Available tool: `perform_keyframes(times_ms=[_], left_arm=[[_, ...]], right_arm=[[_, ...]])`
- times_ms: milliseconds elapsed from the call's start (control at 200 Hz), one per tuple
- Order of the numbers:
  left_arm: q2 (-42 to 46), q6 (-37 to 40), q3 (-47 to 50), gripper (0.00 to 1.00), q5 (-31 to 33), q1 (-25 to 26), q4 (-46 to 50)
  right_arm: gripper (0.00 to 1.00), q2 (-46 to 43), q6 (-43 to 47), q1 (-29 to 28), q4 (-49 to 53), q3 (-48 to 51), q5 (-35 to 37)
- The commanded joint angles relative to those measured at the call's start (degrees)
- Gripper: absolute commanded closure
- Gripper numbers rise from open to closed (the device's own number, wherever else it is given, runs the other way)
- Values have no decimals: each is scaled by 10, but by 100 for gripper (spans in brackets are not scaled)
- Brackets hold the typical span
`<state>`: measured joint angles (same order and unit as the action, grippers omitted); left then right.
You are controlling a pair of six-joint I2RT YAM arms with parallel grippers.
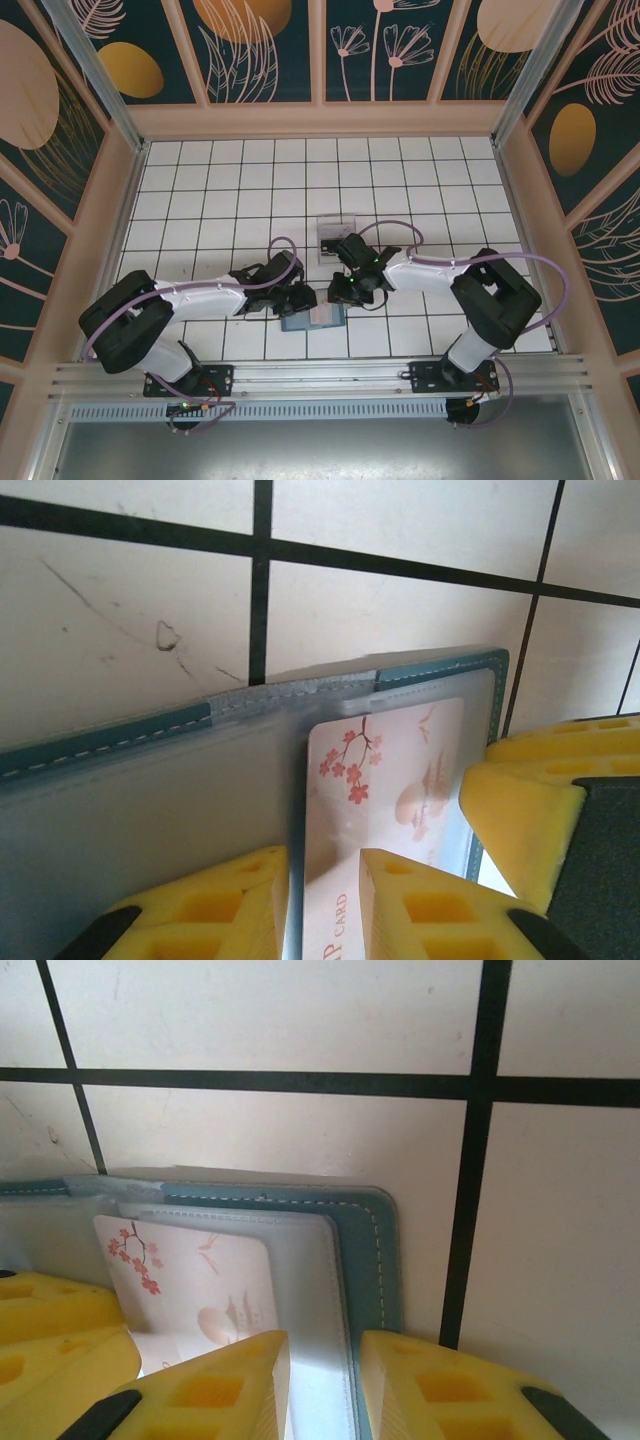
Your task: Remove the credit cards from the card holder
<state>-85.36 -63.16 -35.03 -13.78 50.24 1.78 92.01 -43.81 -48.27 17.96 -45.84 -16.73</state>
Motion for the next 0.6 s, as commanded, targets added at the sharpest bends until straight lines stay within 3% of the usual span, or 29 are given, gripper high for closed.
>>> perform_keyframes(times_ms=[0, 595], left_arm=[[10, -8, 13, 73, -11, -4, -14], [-2, -13, 38, 76, -44, -7, -74]], right_arm=[[73, 30, 6, -8, 5, 9, 10], [74, 25, 4, -10, 11, 5, 11]])
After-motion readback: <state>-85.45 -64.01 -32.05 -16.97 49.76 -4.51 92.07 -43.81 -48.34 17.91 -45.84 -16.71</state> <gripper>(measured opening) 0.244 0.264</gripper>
